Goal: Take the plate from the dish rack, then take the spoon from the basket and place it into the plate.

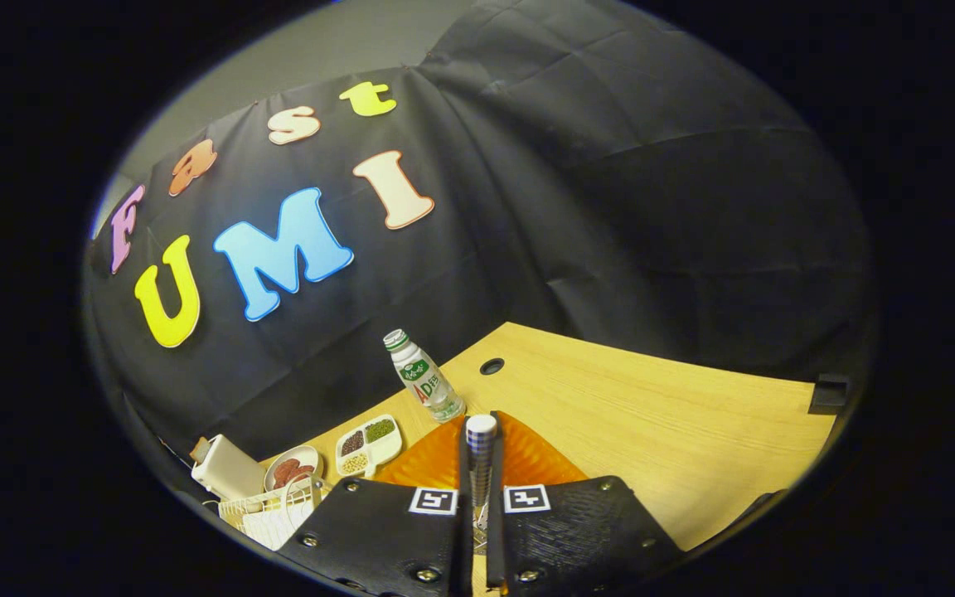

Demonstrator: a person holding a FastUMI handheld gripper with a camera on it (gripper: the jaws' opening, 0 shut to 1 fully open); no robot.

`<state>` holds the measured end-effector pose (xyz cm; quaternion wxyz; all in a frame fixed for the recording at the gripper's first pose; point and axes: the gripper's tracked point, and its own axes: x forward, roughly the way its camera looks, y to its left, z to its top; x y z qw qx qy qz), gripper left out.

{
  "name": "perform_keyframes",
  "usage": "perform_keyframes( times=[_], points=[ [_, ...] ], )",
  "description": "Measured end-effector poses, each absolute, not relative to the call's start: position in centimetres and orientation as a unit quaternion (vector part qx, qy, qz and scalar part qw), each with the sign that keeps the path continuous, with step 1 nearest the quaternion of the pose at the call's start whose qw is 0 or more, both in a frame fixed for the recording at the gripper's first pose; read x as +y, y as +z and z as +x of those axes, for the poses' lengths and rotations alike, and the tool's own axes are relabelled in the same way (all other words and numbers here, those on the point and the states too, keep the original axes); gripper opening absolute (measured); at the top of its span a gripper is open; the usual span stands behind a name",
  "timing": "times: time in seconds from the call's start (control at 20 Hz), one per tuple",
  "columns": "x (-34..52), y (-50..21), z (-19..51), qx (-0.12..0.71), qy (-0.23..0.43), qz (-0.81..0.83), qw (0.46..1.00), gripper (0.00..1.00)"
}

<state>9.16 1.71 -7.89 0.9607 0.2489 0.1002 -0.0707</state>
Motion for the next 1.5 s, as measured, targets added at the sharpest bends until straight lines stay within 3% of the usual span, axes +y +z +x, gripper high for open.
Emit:
perform_keyframes(
  times=[0.35,0.75,1.2,1.5],
  points=[
    [4.3,-1.4,5.7,0.074,-0.057,0.196,0.976,0.06],
    [15.7,3.1,-1.5,0.069,0.039,0.113,0.990,0.06],
    [29.4,-2.9,-9.6,0.118,0.166,0.035,0.978,0.06],
    [33.7,-8.9,-11.9,0.166,0.182,0.011,0.969,0.06]
  ],
)
